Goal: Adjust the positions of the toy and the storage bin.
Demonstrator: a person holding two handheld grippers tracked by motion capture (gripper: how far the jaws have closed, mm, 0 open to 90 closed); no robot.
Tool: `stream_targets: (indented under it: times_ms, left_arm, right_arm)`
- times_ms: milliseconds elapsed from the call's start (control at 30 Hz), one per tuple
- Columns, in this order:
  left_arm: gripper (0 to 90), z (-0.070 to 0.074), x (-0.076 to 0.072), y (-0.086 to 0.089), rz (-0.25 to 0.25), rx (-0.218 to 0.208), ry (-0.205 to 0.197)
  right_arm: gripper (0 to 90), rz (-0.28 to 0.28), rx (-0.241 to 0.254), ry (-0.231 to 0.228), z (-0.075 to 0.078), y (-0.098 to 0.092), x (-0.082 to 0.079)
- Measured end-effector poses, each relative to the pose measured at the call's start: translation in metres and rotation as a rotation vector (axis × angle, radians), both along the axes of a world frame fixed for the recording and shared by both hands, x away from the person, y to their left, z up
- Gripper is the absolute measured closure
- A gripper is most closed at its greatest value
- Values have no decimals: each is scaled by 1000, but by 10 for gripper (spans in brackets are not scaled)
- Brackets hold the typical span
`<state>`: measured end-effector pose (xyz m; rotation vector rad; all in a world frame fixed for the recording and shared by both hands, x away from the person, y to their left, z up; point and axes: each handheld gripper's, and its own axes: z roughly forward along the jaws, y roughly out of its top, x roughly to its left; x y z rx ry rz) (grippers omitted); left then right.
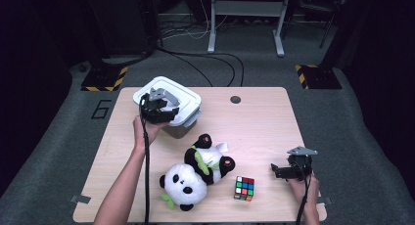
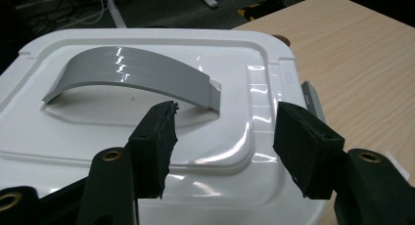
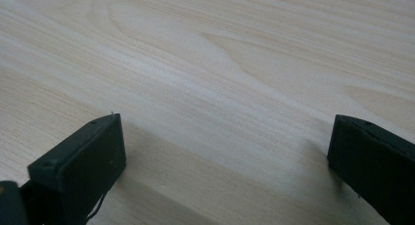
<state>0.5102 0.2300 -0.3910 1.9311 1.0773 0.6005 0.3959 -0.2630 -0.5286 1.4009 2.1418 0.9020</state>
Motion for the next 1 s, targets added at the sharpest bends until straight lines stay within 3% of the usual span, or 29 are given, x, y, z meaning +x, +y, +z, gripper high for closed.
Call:
stream_targets:
  times_ms: [200, 367, 600, 1000]
  left_arm:
    - [397, -9, 12, 1, 38, -12, 36]
    - [409, -12, 24, 0, 37, -41, 38]
    - [455, -16, 26, -8, 36, -84, 32]
    - [448, -12, 29, -33, 40, -71, 63]
  right_arm:
    - [1, 1, -1, -1, 0, 0, 0]
    - [0, -1, 1, 0, 0, 0, 0]
    - [0, 2, -2, -2, 0, 0, 0]
    - [0, -1, 0, 0, 0, 0, 0]
